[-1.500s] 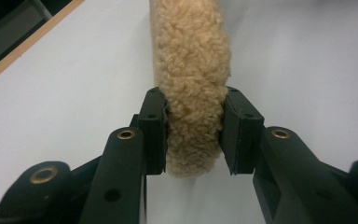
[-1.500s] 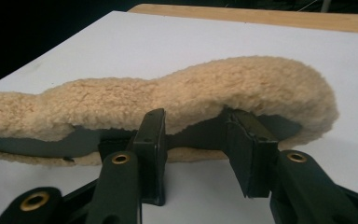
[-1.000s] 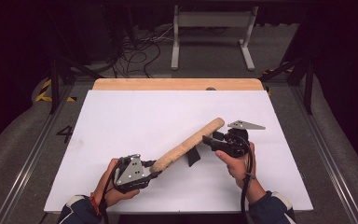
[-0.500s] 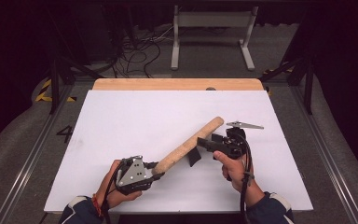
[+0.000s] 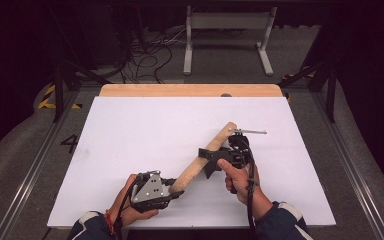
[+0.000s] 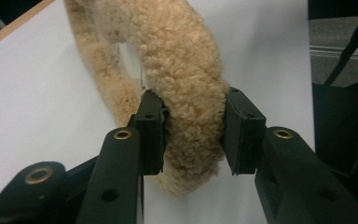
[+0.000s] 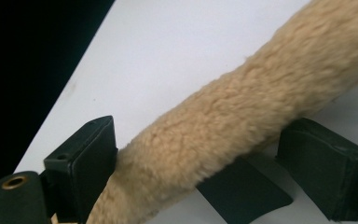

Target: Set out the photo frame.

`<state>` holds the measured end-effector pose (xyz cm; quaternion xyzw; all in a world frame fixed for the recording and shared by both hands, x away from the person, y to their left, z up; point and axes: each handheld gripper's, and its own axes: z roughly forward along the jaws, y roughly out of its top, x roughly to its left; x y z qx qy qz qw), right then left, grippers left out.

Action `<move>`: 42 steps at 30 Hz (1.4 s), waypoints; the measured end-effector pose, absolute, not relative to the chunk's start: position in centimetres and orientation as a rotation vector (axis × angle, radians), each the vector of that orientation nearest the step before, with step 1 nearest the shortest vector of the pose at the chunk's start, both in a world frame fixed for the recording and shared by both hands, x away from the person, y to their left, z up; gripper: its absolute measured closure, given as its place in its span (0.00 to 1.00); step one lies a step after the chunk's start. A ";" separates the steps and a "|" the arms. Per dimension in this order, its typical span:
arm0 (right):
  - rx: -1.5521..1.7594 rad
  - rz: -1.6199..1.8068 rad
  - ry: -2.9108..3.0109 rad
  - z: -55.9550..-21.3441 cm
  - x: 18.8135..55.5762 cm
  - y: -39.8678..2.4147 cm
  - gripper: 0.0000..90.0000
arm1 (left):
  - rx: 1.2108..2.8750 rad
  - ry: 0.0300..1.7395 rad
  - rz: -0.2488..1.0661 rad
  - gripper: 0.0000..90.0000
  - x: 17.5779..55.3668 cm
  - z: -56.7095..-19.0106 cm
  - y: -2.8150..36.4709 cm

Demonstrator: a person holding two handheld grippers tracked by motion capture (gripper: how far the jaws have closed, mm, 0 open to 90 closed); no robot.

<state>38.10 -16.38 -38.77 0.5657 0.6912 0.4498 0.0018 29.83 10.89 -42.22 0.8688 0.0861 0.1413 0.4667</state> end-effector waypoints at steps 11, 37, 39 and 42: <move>1.806 1.259 2.311 -39.1 39.3 -14.8 0.27 | 2.113 0.187 0.261 0.69 29.7 -42.7 8.9; 1.556 1.008 2.607 -37.2 41.2 -14.3 0.59 | 2.119 0.379 0.304 0.51 30.5 -43.1 13.5; 1.542 1.004 2.613 -37.1 41.3 -14.3 0.60 | 2.120 0.417 0.300 0.50 31.0 -43.3 14.2; 1.495 0.990 2.642 -37.0 41.5 -14.4 0.61 | 2.122 0.468 0.309 0.49 31.8 -43.5 15.0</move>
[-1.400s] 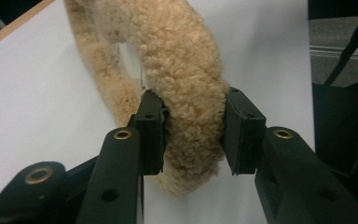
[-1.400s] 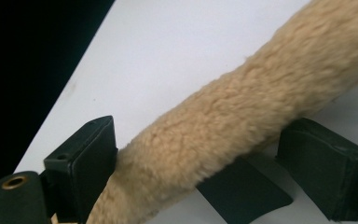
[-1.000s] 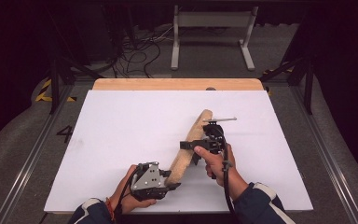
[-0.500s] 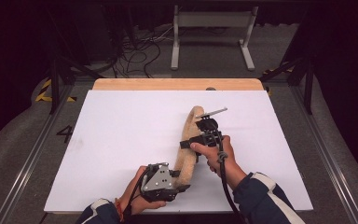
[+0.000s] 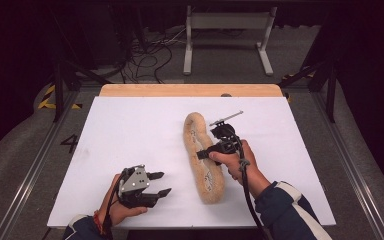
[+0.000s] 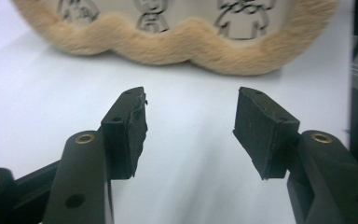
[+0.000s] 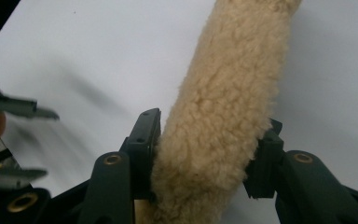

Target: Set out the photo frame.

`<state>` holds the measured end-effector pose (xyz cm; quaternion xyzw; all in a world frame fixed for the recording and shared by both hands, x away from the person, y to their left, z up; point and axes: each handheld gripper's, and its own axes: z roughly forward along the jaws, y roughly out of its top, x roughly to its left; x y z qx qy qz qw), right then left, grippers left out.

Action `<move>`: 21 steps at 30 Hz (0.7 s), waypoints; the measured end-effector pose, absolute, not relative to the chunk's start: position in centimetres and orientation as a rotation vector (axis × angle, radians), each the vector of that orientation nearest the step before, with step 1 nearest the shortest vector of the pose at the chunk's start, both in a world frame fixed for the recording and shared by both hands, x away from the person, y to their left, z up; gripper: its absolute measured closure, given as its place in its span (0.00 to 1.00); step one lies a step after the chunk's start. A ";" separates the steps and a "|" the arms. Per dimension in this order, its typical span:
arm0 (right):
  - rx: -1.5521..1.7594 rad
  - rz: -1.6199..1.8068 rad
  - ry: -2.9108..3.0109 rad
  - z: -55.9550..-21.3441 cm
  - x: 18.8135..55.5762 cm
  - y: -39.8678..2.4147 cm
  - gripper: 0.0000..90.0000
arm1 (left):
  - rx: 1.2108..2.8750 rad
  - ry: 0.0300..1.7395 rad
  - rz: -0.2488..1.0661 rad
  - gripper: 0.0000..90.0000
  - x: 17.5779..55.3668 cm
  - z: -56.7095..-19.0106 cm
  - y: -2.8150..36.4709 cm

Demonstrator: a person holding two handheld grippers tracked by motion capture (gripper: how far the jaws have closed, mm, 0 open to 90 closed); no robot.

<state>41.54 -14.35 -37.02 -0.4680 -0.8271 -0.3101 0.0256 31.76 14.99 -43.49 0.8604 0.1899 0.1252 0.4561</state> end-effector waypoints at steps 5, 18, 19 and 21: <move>-1.354 -0.954 -2.605 -36.9 41.9 -14.5 0.63 | 2.122 0.493 0.327 0.46 32.1 -43.4 15.7; -1.137 -0.929 -2.665 -36.7 42.5 -15.2 0.69 | 2.113 0.529 0.336 0.39 32.5 -43.1 16.2; -1.120 -0.923 -2.670 -36.7 42.5 -15.2 0.69 | 2.118 0.532 0.339 0.38 32.5 -43.1 16.3; -1.081 -0.907 -2.692 -36.6 42.6 -15.2 0.69 | 2.117 0.545 0.355 0.35 32.7 -43.1 16.3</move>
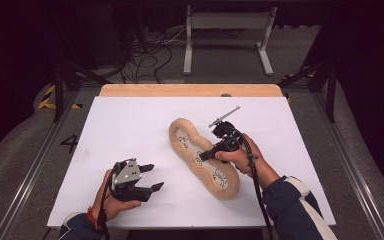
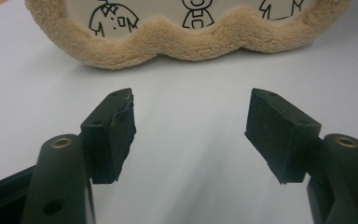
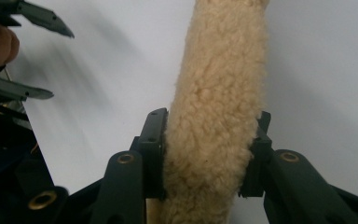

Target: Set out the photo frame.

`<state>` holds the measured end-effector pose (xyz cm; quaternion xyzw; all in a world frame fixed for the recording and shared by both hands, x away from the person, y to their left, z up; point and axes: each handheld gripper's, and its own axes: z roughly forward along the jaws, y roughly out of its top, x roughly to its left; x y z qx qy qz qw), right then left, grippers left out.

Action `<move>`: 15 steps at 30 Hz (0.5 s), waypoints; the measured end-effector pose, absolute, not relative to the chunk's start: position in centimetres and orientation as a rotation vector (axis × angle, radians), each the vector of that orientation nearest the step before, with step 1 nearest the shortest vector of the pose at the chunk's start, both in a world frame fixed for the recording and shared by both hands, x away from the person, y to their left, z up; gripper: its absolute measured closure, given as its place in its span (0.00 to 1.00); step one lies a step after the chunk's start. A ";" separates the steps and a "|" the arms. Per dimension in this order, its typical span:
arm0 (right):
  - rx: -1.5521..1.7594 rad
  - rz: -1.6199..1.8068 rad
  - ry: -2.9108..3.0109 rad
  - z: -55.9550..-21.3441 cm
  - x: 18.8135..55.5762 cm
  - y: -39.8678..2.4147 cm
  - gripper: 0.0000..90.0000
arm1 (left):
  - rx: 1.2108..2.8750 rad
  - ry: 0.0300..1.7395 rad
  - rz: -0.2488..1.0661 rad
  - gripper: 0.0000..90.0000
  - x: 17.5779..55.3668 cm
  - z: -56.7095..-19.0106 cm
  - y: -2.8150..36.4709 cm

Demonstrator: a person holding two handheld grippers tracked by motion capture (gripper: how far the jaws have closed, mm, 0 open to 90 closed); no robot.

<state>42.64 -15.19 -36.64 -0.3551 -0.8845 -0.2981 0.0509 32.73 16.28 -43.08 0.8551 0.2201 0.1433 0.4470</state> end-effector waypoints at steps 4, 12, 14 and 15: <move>-1.035 -0.910 -2.739 -36.6 42.5 -15.0 0.66 | 2.123 0.576 0.389 0.30 33.4 -43.2 16.3; -1.003 -1.009 -2.944 -35.9 40.5 -15.2 0.44 | 2.073 0.664 0.416 0.25 36.0 -43.1 17.6; -1.042 -1.050 -2.992 -35.7 39.8 -15.7 0.39 | 2.061 0.680 0.422 0.22 36.9 -42.8 17.8; -1.037 -1.069 -3.007 -35.6 39.3 -16.0 0.38 | 2.058 0.687 0.429 0.22 37.3 -42.7 17.8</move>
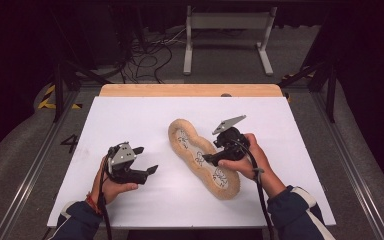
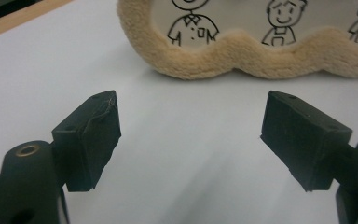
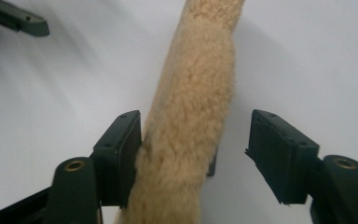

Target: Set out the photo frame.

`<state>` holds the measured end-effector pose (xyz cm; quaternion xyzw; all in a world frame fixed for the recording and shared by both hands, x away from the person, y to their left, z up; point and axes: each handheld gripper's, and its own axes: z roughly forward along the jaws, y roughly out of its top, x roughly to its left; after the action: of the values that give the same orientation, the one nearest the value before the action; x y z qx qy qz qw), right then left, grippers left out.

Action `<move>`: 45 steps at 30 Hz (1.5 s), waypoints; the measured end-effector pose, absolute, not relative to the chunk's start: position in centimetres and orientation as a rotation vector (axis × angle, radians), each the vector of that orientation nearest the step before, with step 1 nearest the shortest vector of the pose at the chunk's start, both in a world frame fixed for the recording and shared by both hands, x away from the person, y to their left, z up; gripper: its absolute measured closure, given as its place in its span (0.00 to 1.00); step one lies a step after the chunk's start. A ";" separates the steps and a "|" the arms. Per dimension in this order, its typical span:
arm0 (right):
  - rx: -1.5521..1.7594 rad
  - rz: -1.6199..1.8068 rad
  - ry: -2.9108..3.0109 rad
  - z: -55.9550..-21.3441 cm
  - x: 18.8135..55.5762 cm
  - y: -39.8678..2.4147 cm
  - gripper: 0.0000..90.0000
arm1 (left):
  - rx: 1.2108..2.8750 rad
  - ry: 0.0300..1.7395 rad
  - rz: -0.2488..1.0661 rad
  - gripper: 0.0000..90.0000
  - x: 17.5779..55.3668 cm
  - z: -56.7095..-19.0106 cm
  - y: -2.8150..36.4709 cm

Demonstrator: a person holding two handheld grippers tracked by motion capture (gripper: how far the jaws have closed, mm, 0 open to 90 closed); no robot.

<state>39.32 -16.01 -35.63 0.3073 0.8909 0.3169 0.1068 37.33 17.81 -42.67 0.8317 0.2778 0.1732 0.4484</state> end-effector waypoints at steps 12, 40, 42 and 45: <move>0.872 1.155 2.379 -34.8 32.9 -20.6 0.33 | 2.063 0.729 0.439 0.23 41.5 -42.6 16.2; 1.021 1.244 2.268 -41.0 26.2 -23.2 0.52 | 1.998 0.799 0.267 0.33 48.6 -45.6 12.6; 1.010 1.222 2.285 -41.3 26.2 -22.8 0.55 | 2.011 0.786 0.267 0.33 48.6 -45.7 12.2; 1.020 1.219 2.287 -41.5 26.2 -22.5 0.60 | 2.010 0.771 0.256 0.42 48.6 -45.7 11.9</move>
<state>26.17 -22.53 -41.54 0.3605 0.8081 0.4307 0.1773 48.57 11.92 -45.74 0.8194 0.3142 0.1043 0.4679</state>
